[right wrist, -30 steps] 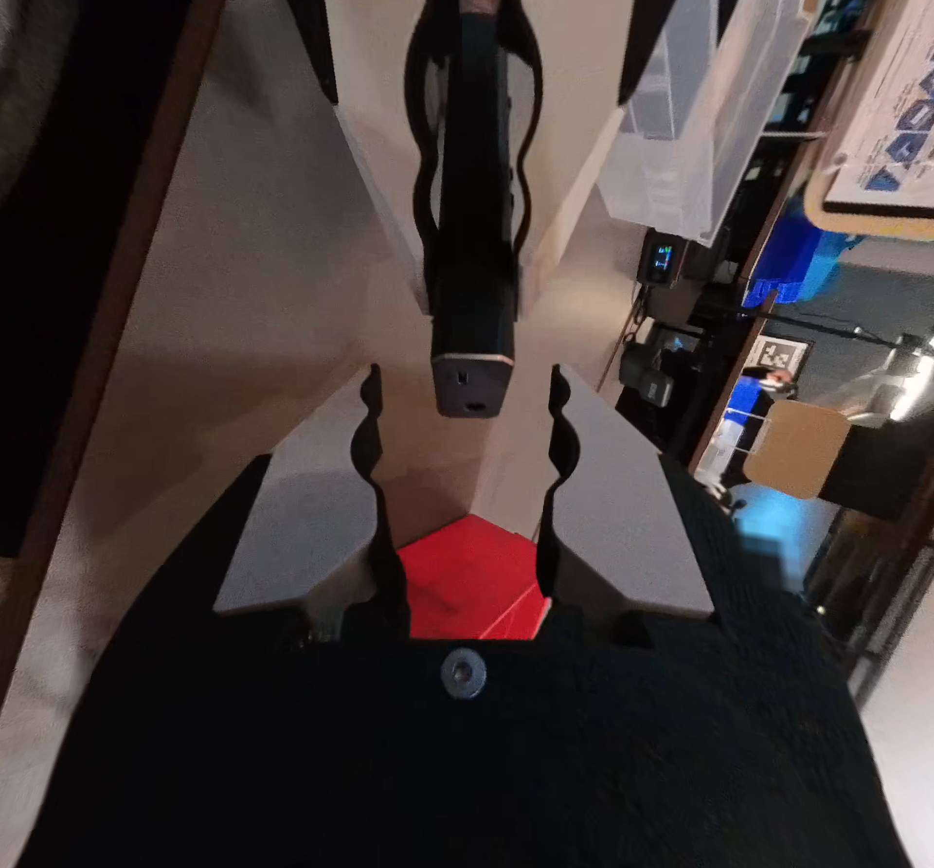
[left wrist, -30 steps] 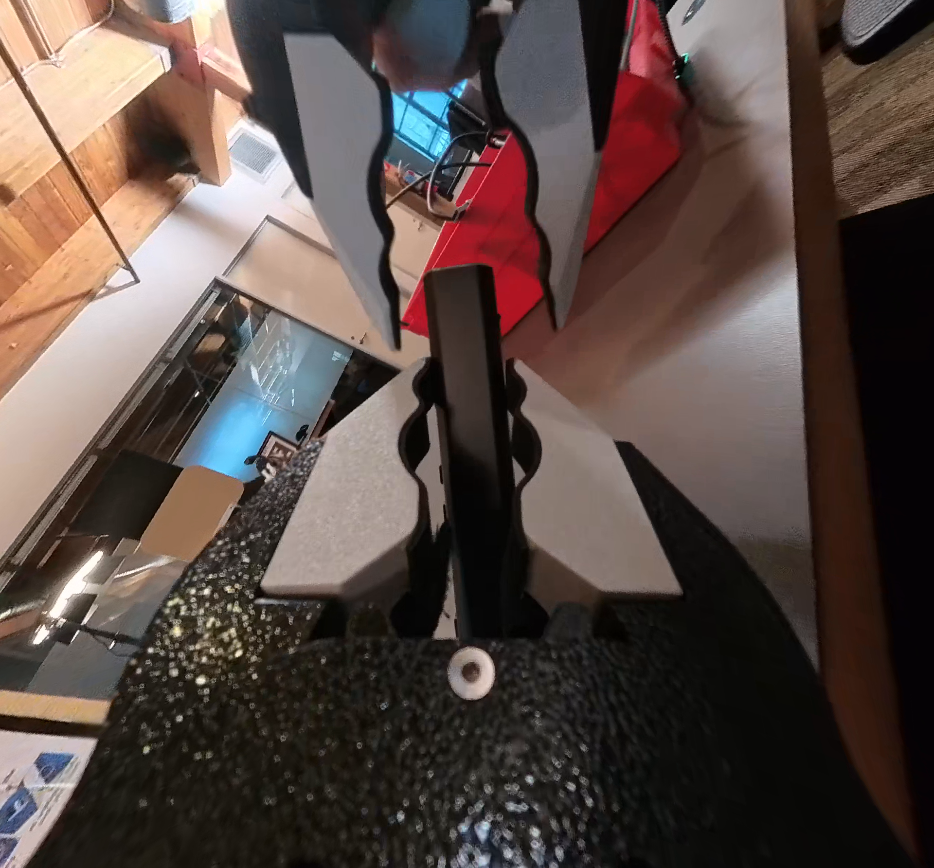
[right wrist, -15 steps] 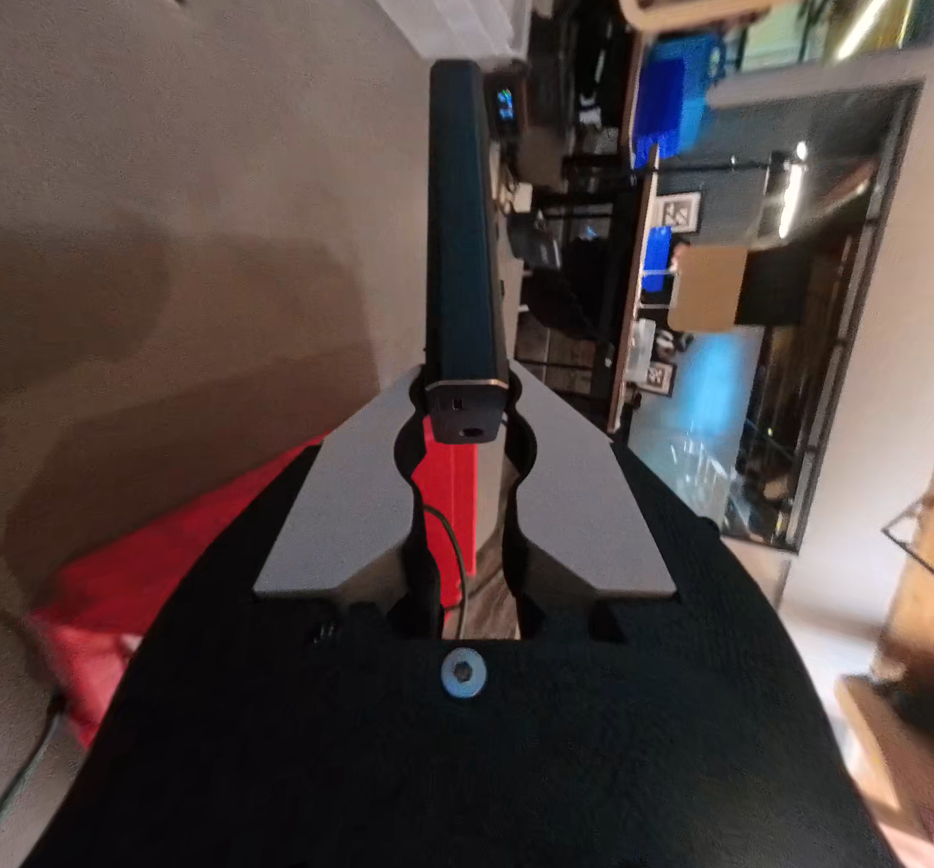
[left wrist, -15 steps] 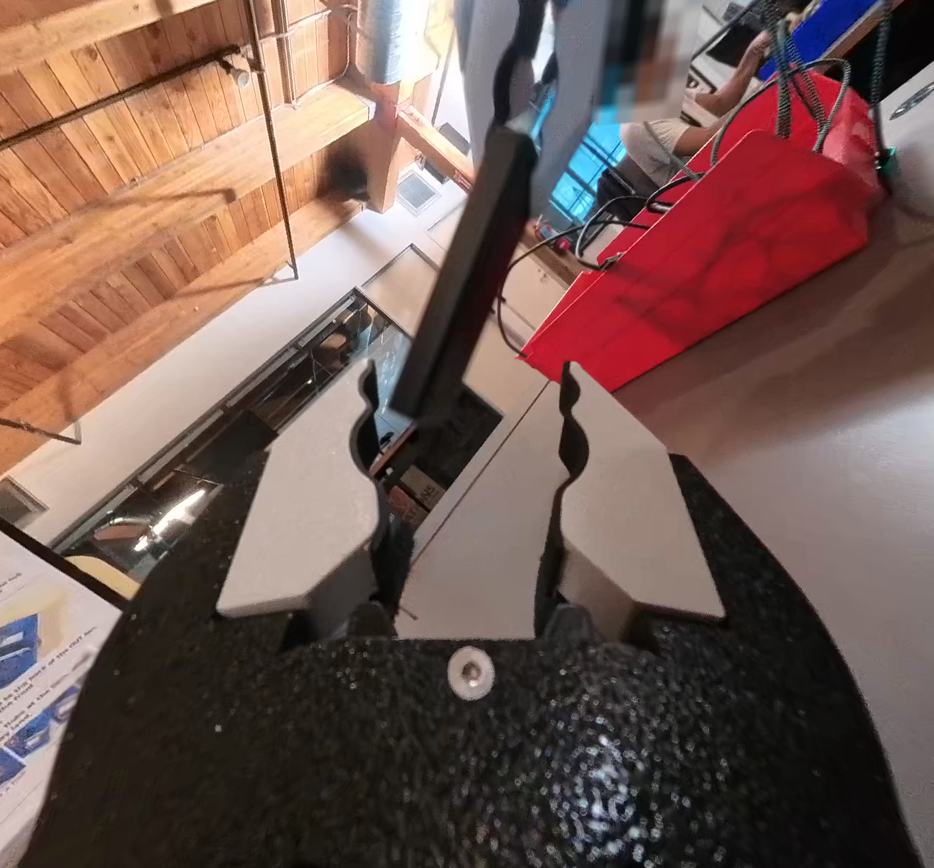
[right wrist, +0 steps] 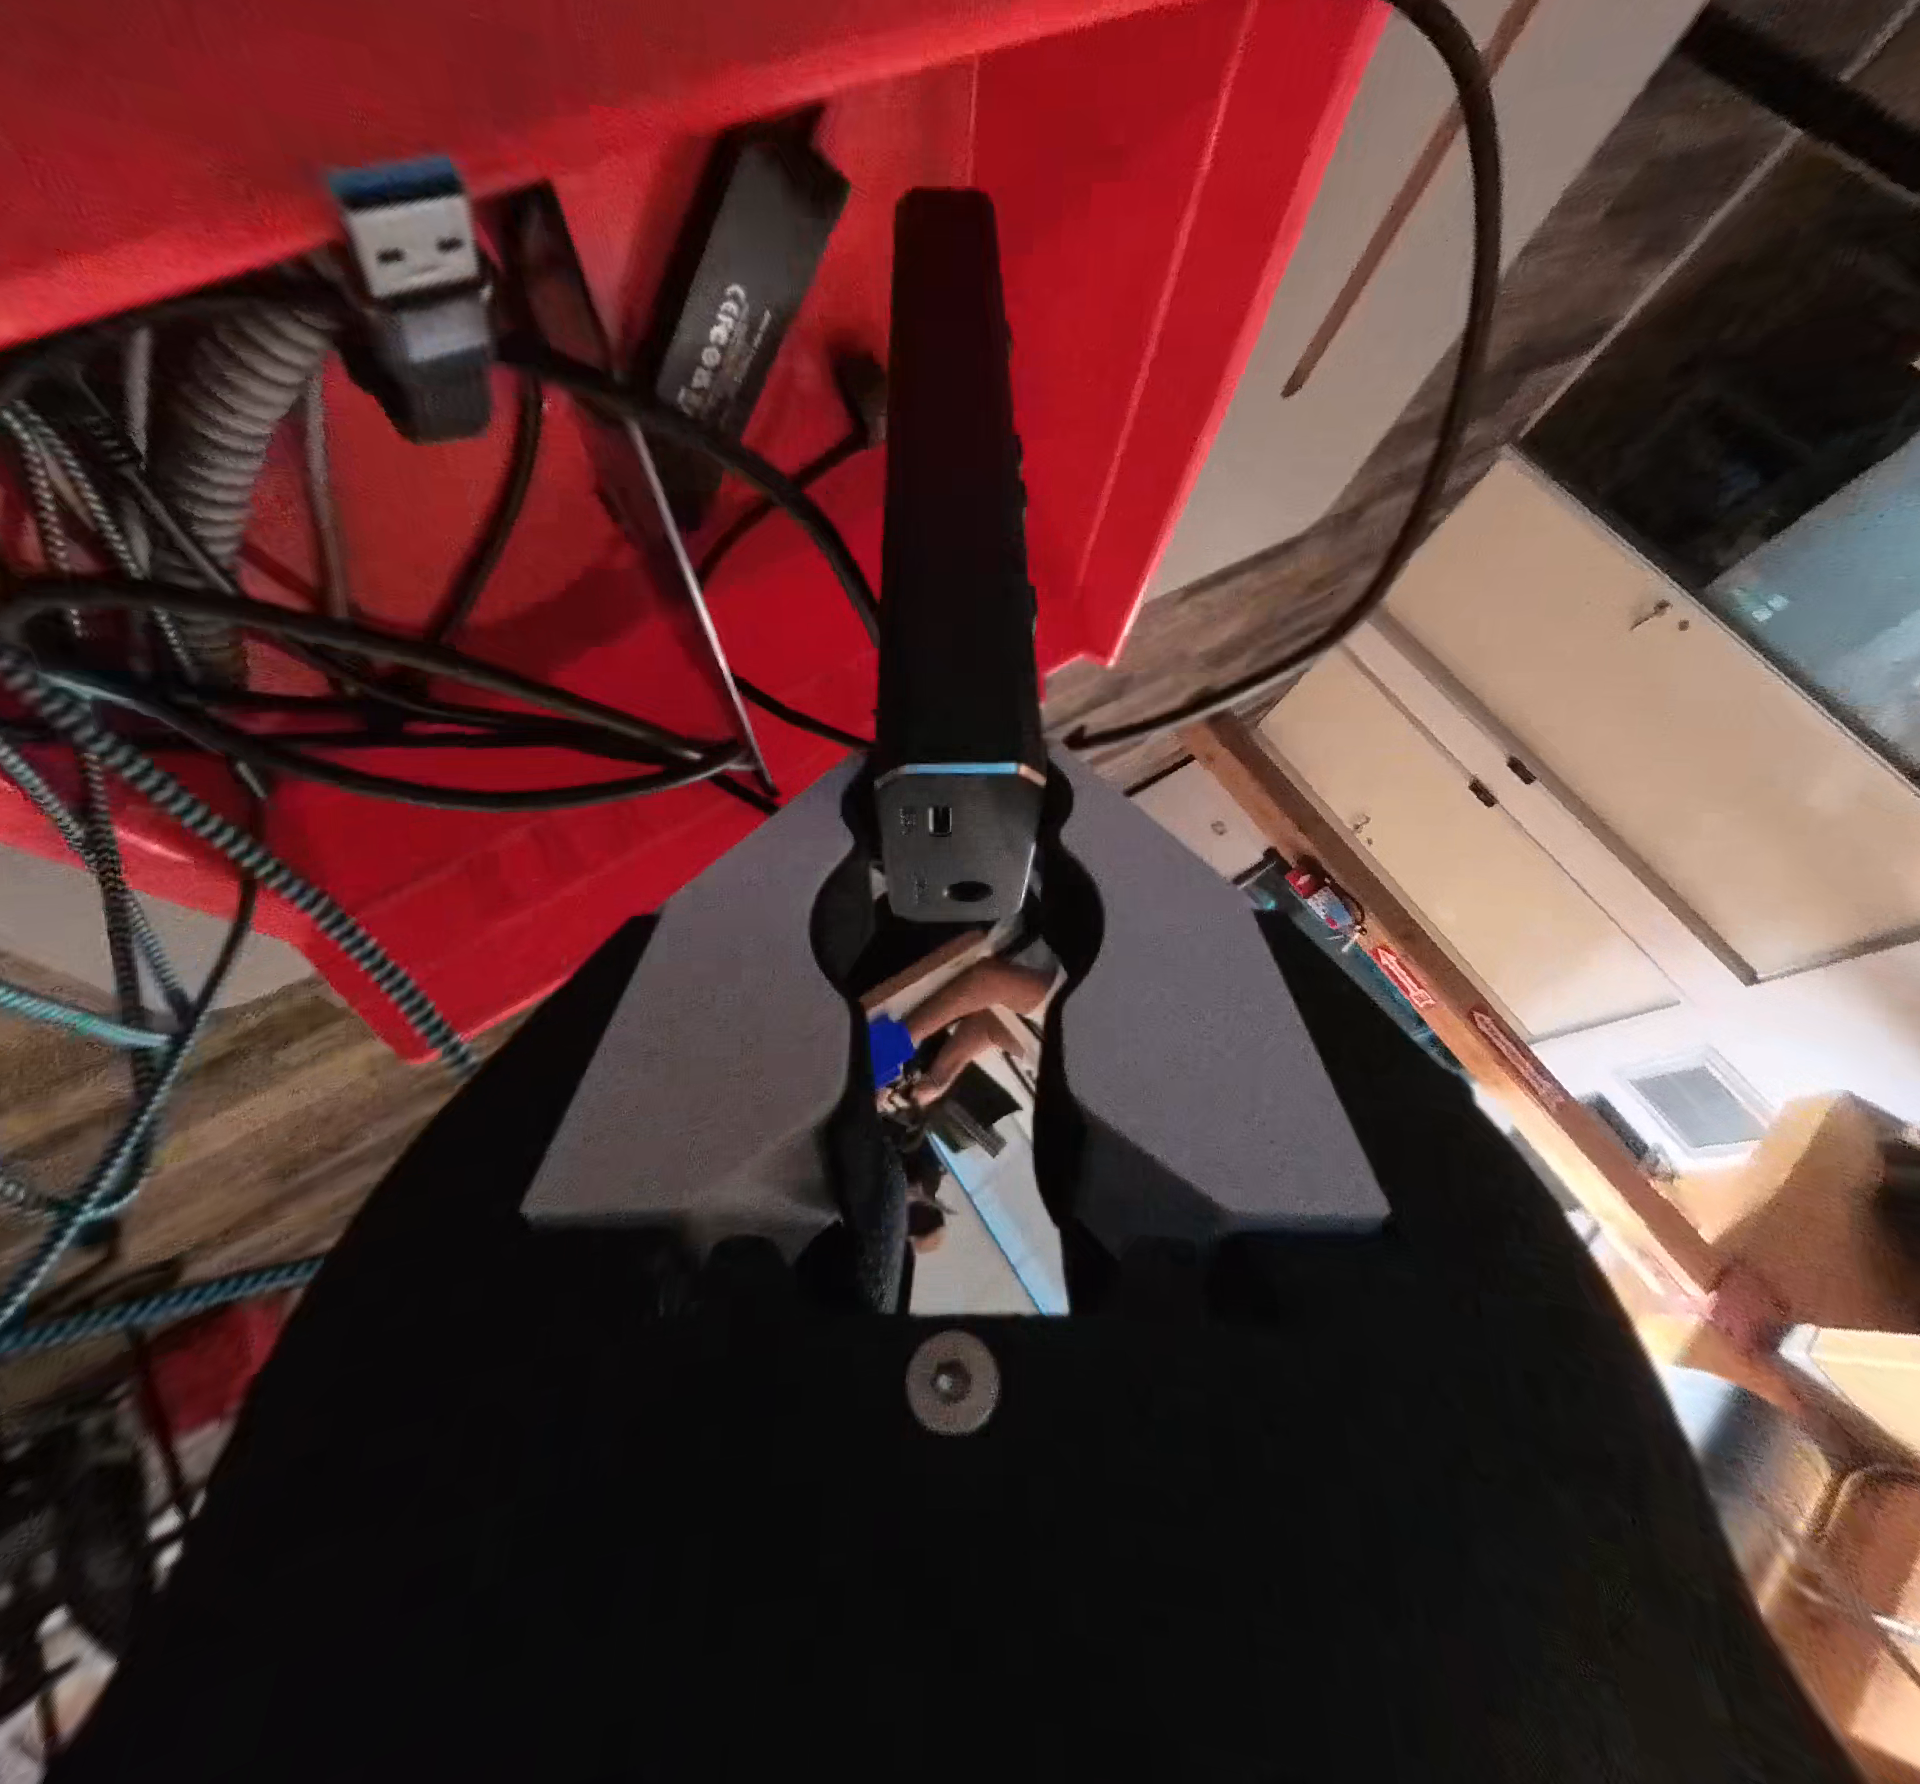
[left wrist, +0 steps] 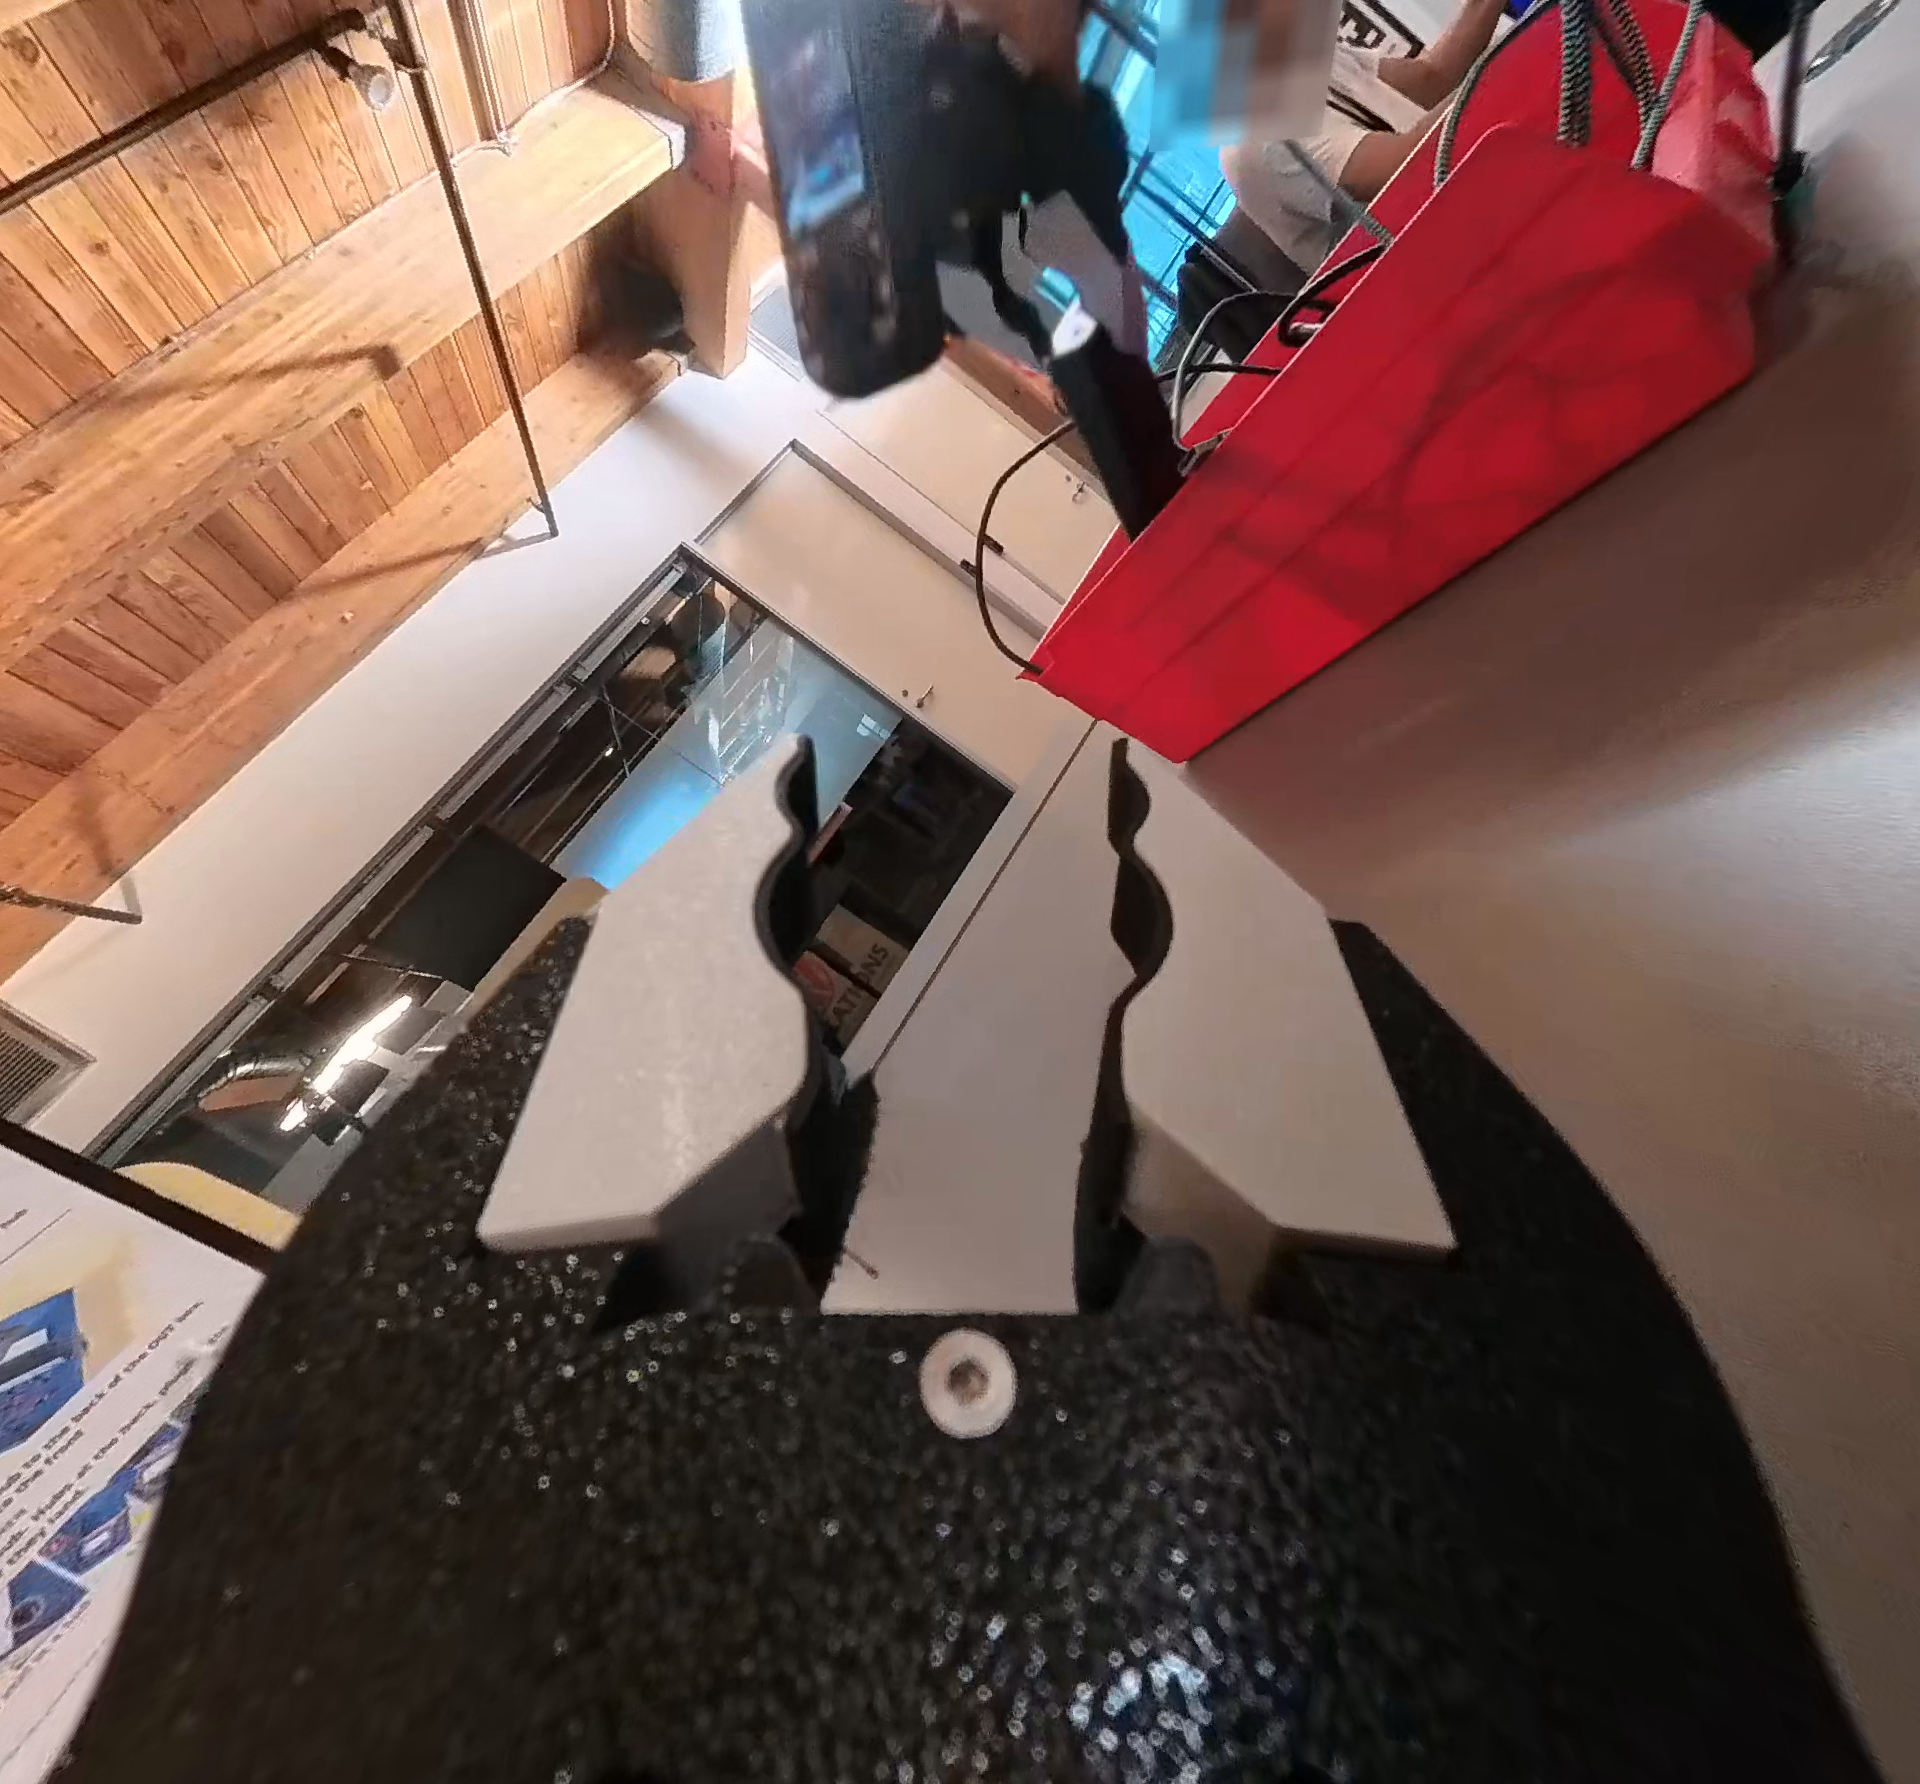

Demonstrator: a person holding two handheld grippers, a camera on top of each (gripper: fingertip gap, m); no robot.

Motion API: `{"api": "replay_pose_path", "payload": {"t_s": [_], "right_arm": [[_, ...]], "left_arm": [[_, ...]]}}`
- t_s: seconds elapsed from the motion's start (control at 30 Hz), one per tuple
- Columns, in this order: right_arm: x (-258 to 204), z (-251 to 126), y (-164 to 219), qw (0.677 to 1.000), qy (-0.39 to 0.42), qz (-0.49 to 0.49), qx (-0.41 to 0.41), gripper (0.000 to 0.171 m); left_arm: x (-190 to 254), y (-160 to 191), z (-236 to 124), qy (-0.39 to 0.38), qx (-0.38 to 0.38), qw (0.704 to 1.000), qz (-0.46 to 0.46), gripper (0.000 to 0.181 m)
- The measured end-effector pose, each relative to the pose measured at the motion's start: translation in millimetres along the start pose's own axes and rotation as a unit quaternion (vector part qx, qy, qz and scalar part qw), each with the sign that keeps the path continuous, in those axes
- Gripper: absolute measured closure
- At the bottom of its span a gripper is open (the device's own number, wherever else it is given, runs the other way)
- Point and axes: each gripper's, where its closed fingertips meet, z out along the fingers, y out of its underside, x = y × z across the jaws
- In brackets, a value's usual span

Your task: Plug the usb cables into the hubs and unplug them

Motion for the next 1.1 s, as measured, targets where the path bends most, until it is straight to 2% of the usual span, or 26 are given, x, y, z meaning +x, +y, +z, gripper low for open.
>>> {"api": "replay_pose_path", "payload": {"t_s": [0.13,0.27,0.6,0.73,0.97,1.1], "right_arm": [[3,23,-21,0.998,-0.061,-0.009,-0.004,0.146],[18,34,-22,0.997,-0.067,0.004,-0.025,0.145],[40,64,14,0.991,-0.042,0.047,-0.122,0.138],[29,75,30,0.982,-0.081,0.091,-0.141,0.122],[2,89,47,0.974,-0.113,0.11,-0.16,0.124],[-13,83,57,0.957,-0.144,0.172,-0.183,0.121]], "left_arm": [[3,1,1,0.006,-0.002,1.0,0.003,0.13],[3,1,0,0.007,-0.002,1.0,0.003,0.131],[5,2,-1,0.014,-0.007,1.0,0.006,0.132],[6,3,-1,0.018,-0.008,1.0,0.006,0.134],[7,3,-2,0.023,-0.009,1.0,0.01,0.135],[9,3,-3,0.029,-0.014,0.999,0.018,0.135]]}}
